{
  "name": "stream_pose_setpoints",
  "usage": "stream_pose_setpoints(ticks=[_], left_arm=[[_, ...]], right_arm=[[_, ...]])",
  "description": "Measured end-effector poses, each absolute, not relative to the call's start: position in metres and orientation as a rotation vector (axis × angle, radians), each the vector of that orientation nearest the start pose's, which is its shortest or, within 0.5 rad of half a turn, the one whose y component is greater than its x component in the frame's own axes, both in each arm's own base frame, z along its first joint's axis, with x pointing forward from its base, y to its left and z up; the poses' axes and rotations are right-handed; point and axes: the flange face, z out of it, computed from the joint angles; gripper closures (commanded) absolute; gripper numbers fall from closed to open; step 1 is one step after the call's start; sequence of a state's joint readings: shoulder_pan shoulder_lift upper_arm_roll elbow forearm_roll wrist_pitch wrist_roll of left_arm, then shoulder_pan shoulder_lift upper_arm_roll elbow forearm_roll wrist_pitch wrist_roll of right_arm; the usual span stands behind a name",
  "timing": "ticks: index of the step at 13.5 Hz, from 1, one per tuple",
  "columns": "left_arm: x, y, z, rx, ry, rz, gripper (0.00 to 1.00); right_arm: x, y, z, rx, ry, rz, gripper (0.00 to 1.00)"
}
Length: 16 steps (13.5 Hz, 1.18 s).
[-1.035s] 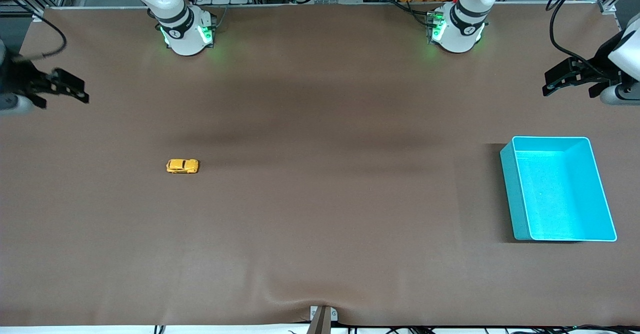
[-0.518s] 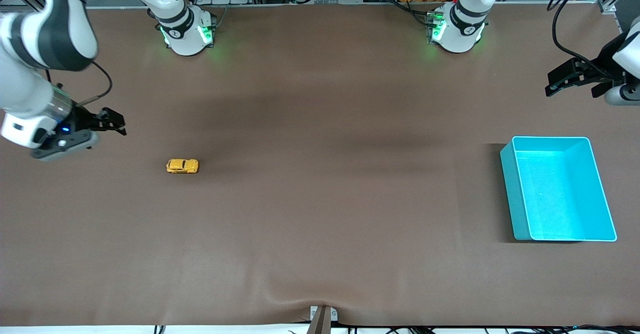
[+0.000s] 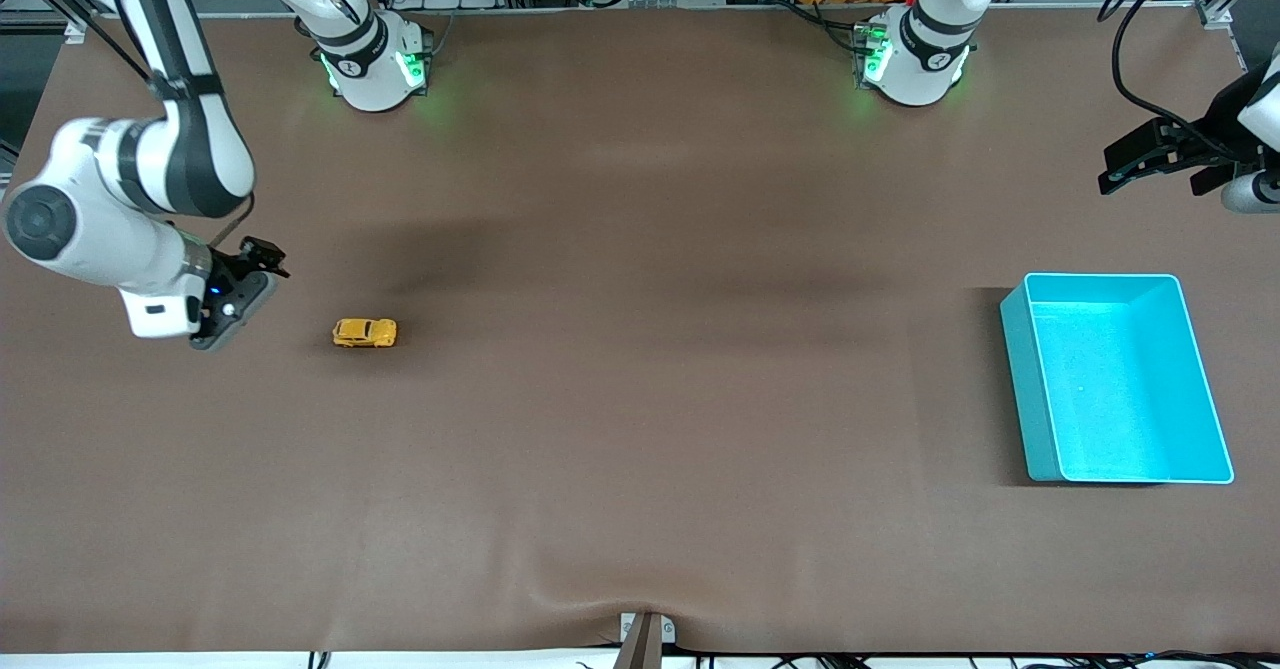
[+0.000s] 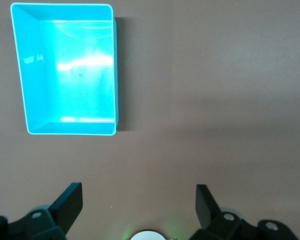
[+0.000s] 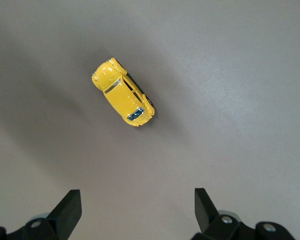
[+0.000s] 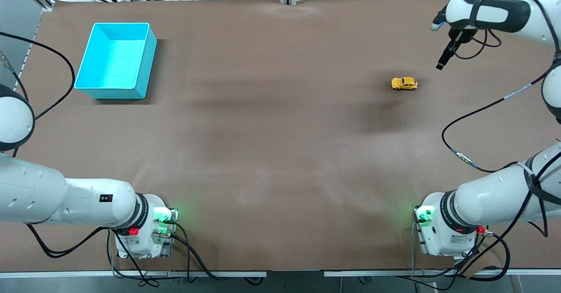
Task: Wind and store yellow beetle car
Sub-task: 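Reach the right gripper toward the yellow beetle car, then lower the right gripper and close it on the yellow car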
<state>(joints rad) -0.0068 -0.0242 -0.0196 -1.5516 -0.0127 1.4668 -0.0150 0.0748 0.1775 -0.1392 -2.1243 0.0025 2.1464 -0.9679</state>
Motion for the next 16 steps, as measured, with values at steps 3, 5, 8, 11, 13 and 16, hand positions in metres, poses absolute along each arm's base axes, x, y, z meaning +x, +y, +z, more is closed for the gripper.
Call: stream_pose_setpoints(ticks=[3,5,8,11,13,16], left_arm=[[0.536,-0.012,0.638,-3.151,0.009,0.097,0.0],[0.536,-0.012,0.638,-3.151,0.008,0.094,0.0],[0.537,-0.008,0.639,-3.152,-0.003,0.089,0.0],[0.537,-0.013,0.639,-3.151,0.01,0.087,0.0],[0.537,-0.013,0.639,-3.151,0.011,0.087,0.0],[0.537,-0.015,0.639,-3.151,0.016,0.086,0.0]], right_arm=[[0.536,-0.028,0.28,-2.688,-1.549,0.157,0.0],[0.528,-0.017,0.264,-2.613,-1.662,0.164,0.0],[0.528,0.031,0.257,-2.503,-1.842,0.148,0.0],[0.526,0.071,0.254,-2.429,-1.984,0.138,0.0],[0.528,0.072,0.25,-2.395,-2.087,0.151,0.02],[0.531,0.069,0.237,-2.351,-2.162,0.157,0.06]])
